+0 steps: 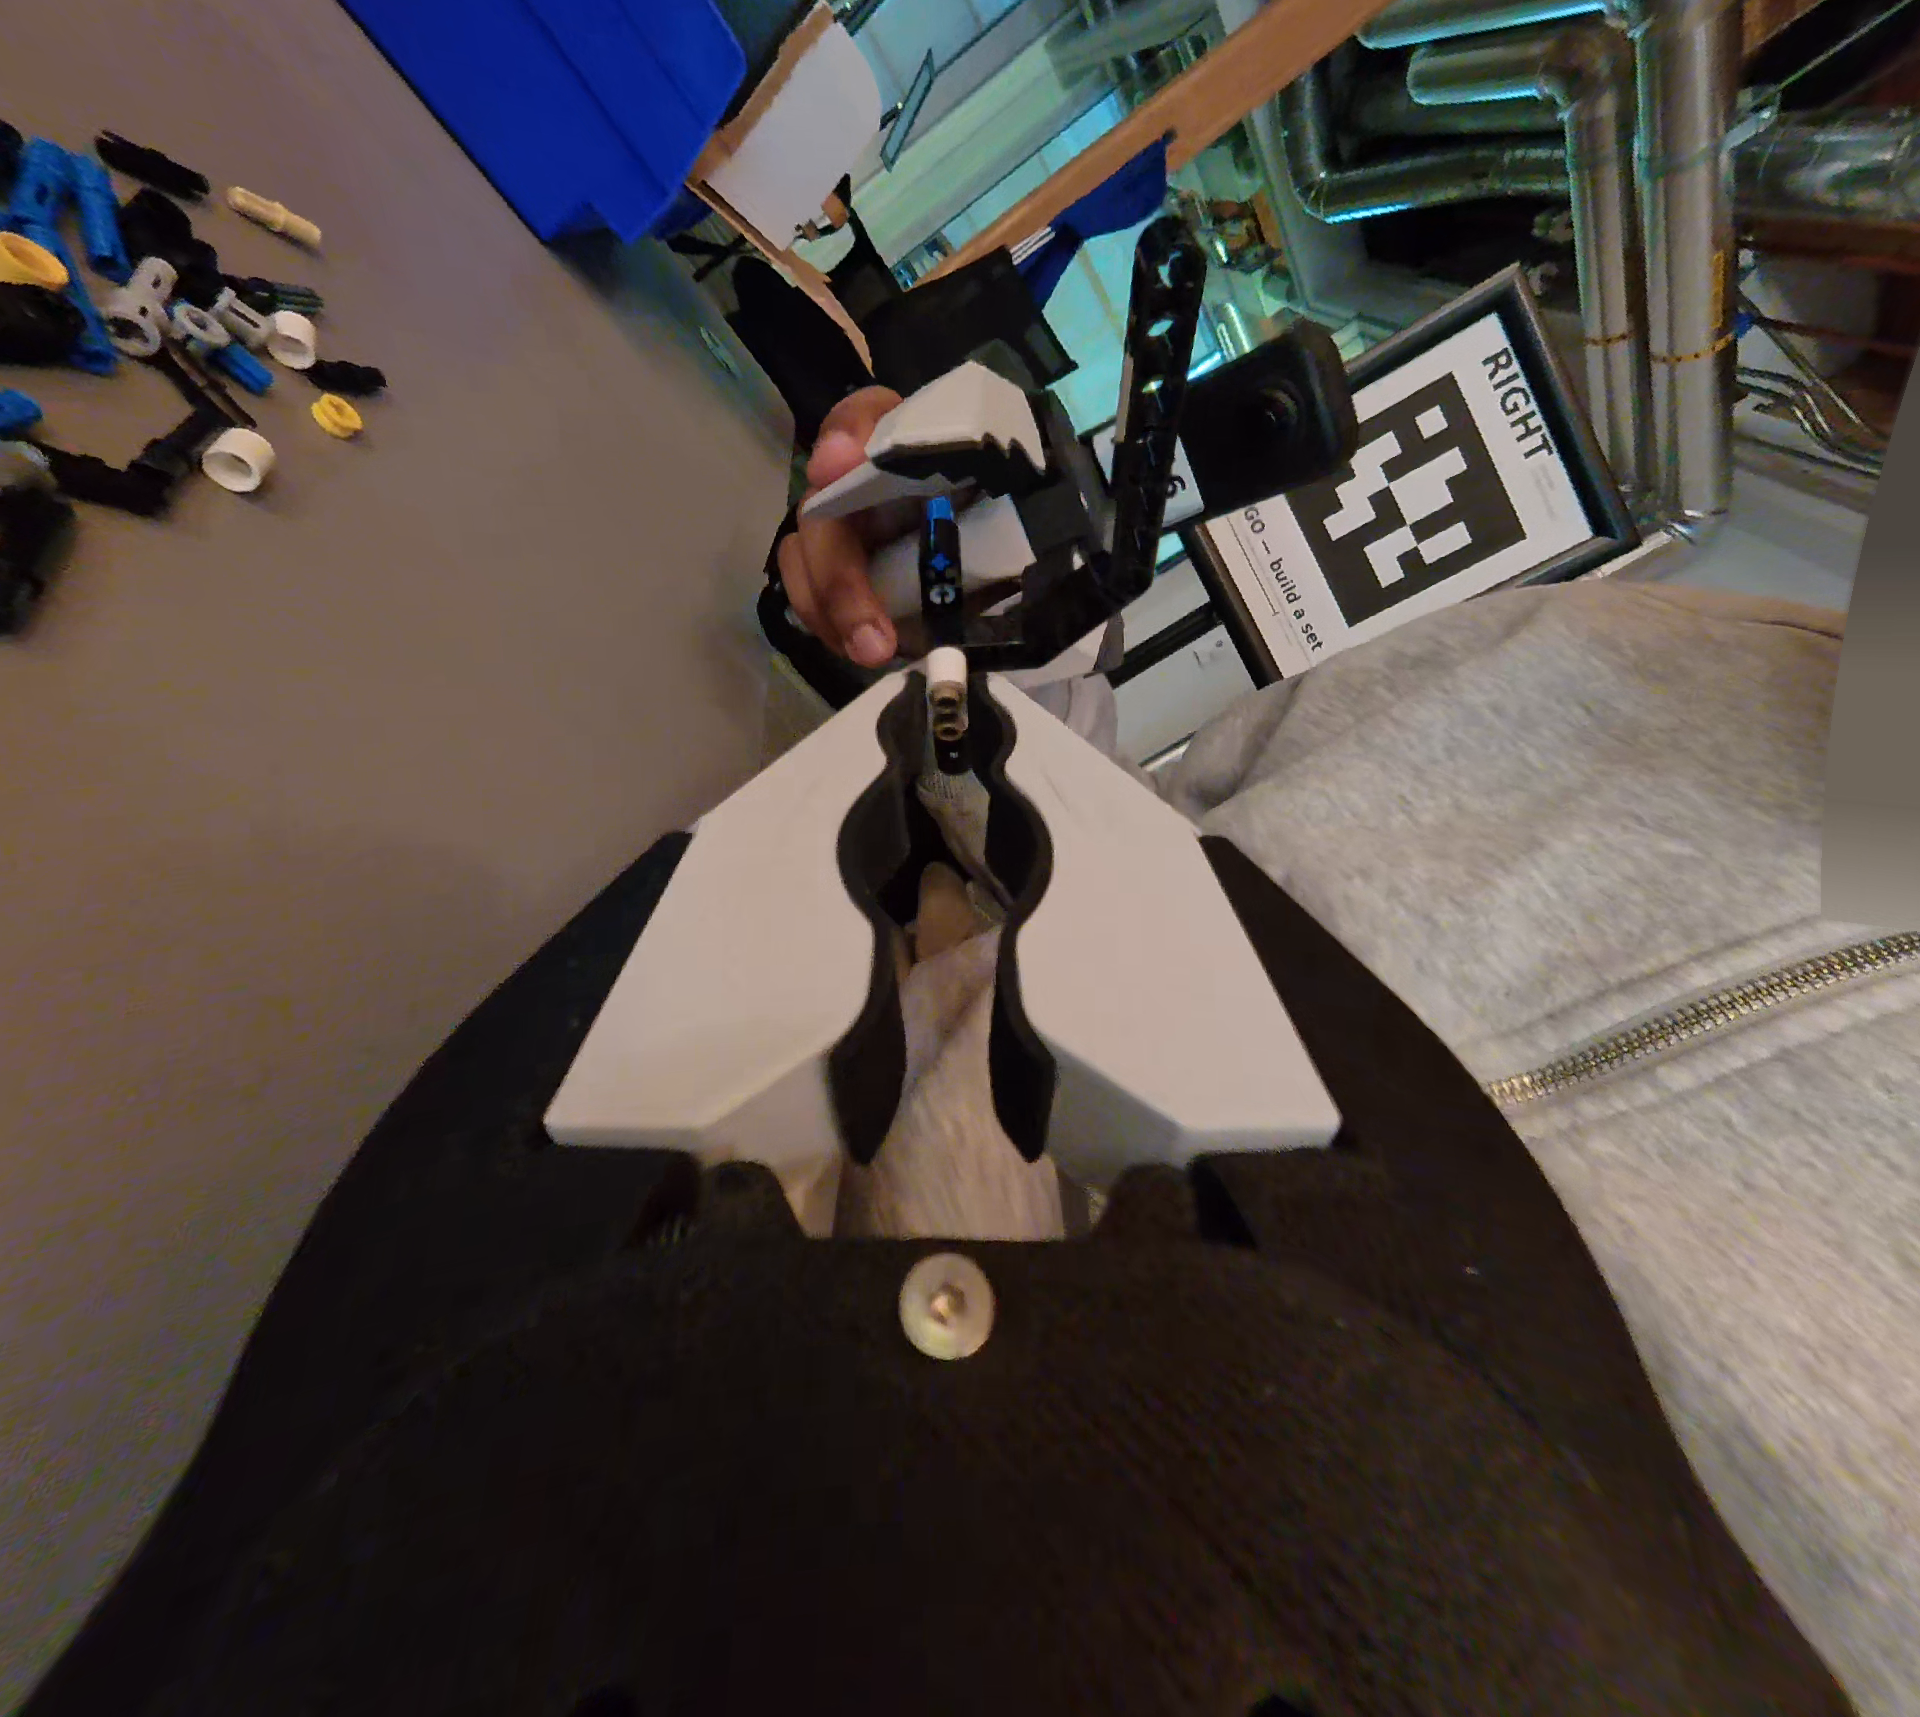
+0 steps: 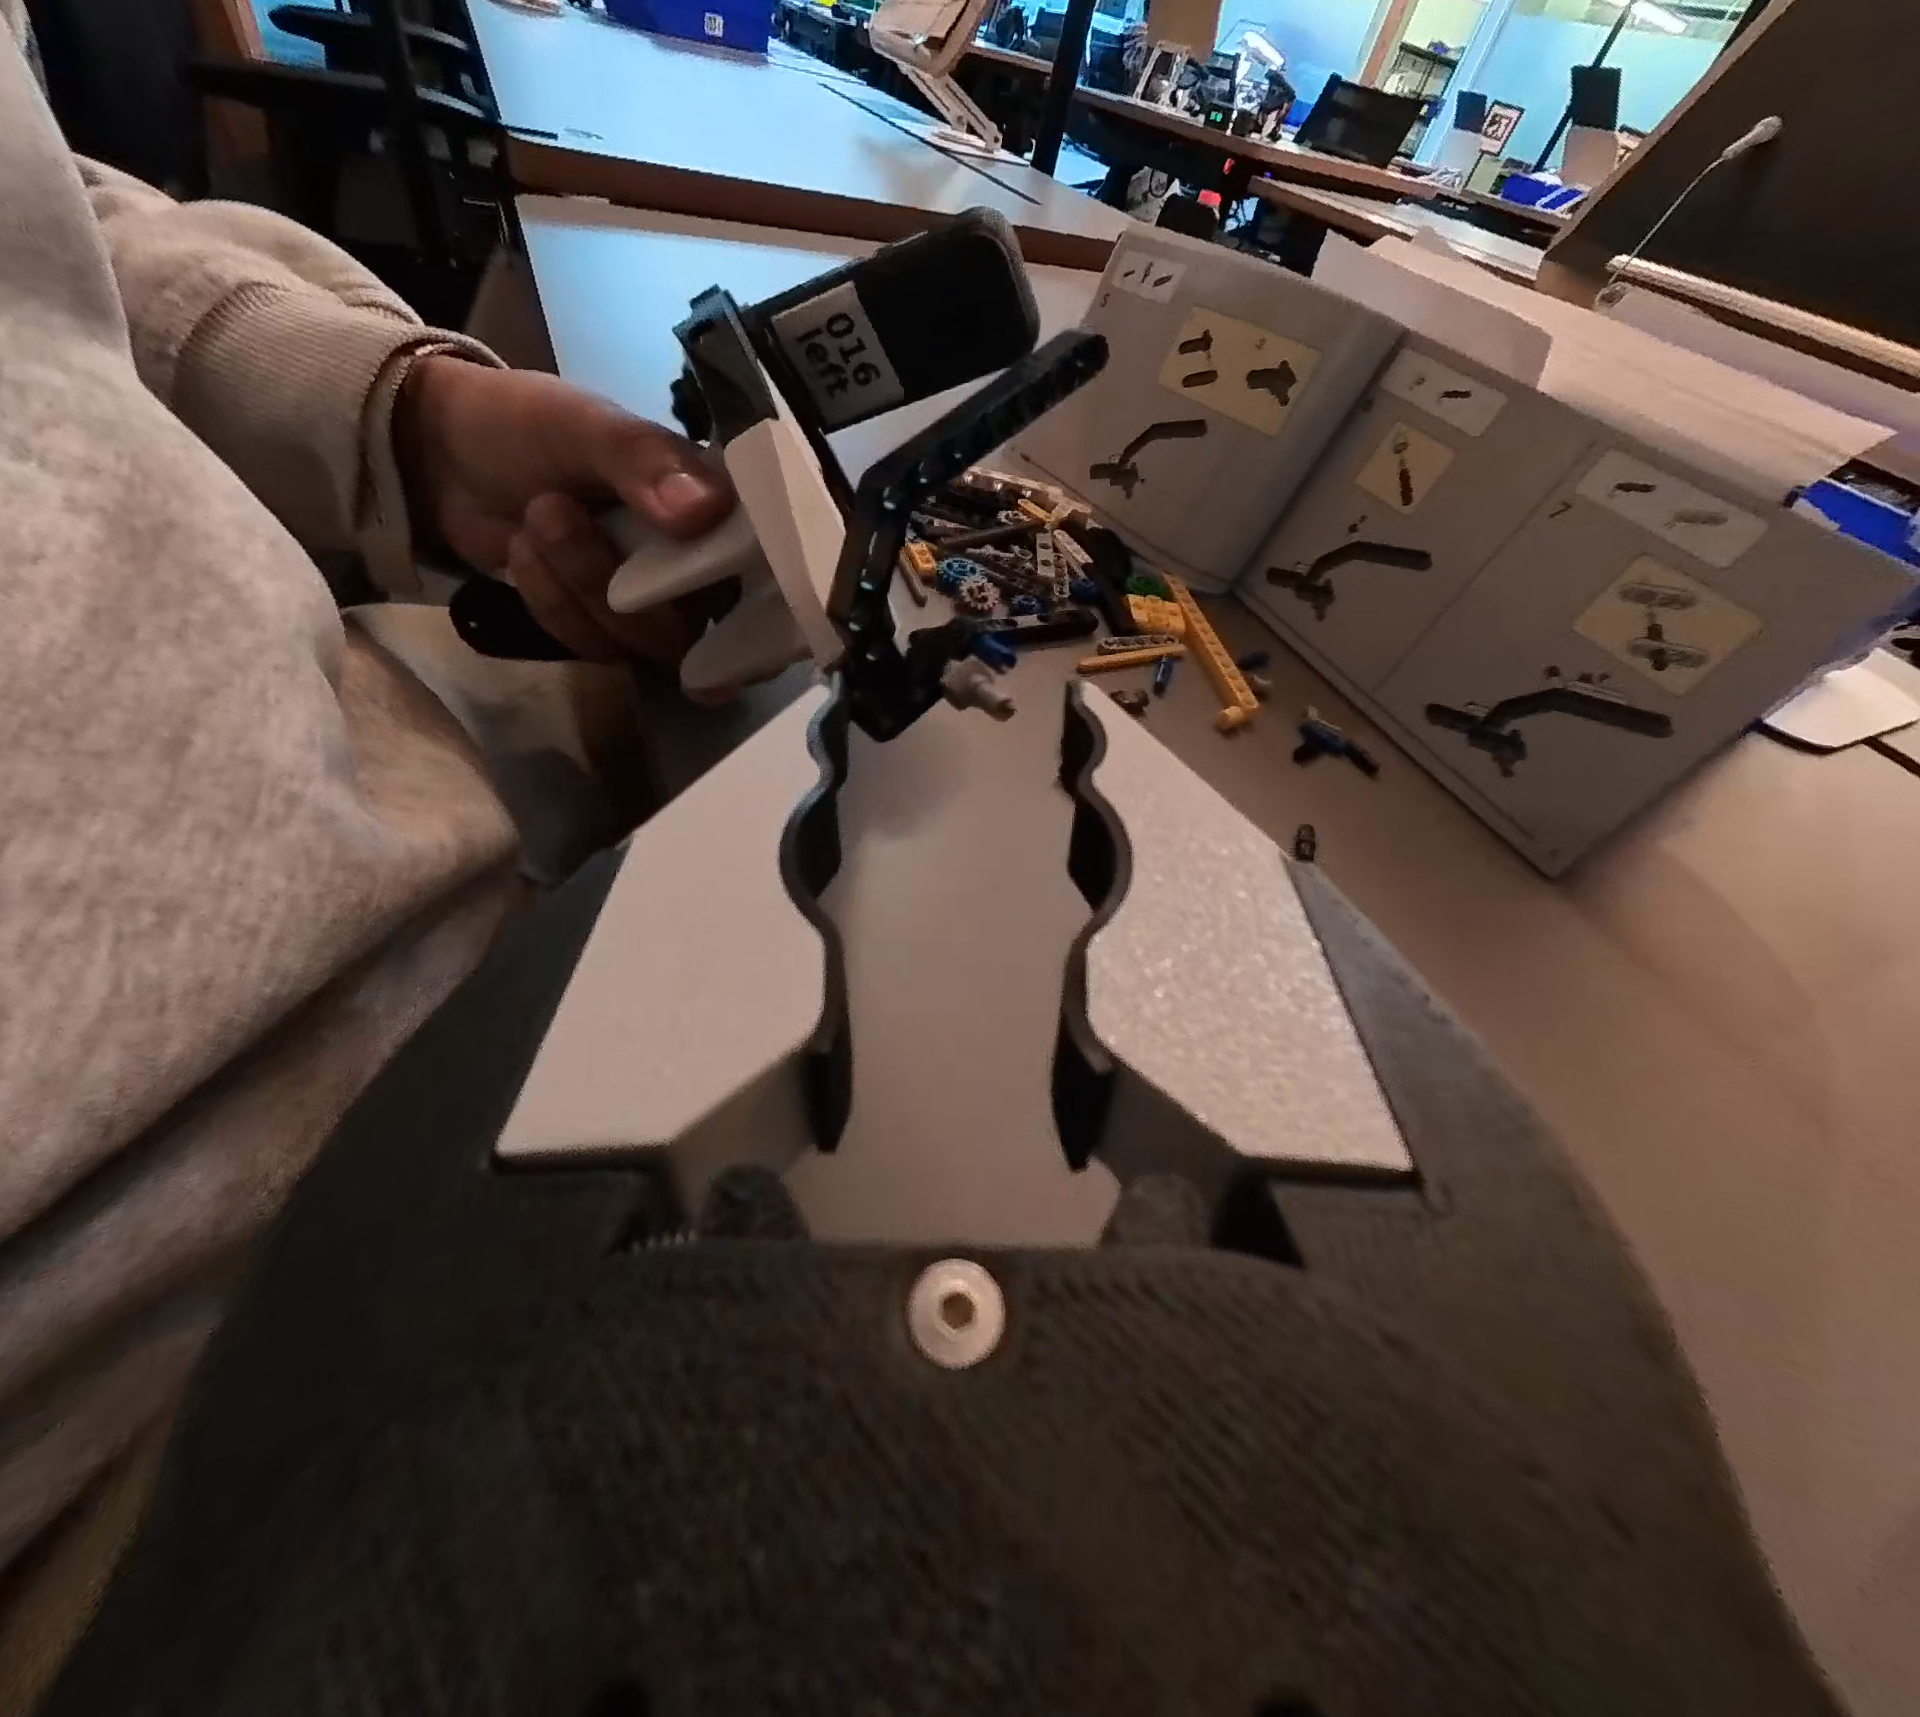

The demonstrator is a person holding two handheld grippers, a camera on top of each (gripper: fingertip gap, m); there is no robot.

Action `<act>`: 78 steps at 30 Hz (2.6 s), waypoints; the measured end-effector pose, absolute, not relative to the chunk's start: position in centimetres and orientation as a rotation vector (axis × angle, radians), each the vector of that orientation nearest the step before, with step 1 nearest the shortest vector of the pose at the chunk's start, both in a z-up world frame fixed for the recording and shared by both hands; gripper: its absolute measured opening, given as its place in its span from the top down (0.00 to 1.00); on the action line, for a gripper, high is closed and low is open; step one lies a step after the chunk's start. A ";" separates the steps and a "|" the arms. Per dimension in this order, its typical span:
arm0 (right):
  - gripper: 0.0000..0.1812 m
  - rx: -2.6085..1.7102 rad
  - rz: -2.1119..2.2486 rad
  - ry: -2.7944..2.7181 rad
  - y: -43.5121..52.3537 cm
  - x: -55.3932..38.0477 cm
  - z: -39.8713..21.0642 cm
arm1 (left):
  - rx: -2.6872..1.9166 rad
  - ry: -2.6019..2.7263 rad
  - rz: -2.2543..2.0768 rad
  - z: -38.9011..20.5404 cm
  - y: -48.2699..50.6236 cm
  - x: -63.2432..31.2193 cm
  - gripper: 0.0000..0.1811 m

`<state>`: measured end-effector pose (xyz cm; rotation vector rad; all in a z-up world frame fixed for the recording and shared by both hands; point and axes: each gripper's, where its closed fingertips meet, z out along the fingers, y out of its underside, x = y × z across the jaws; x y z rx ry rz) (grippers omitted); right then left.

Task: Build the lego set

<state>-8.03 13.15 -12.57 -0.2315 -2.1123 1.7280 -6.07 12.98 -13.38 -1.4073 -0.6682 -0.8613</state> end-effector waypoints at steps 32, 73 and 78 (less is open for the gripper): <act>0.83 -0.218 1.741 -2.193 13.0 -6.9 -13.2 | -1.385 -0.678 -0.911 -13.3 12.9 -6.1 0.97; 0.77 -0.099 1.679 -2.136 12.9 -6.3 -12.7 | -1.442 -0.680 -0.941 -14.0 13.3 -5.5 0.97; 0.80 -0.050 1.656 -2.173 12.8 -5.8 -13.0 | -1.457 -0.669 -0.968 -14.1 13.4 -5.1 0.97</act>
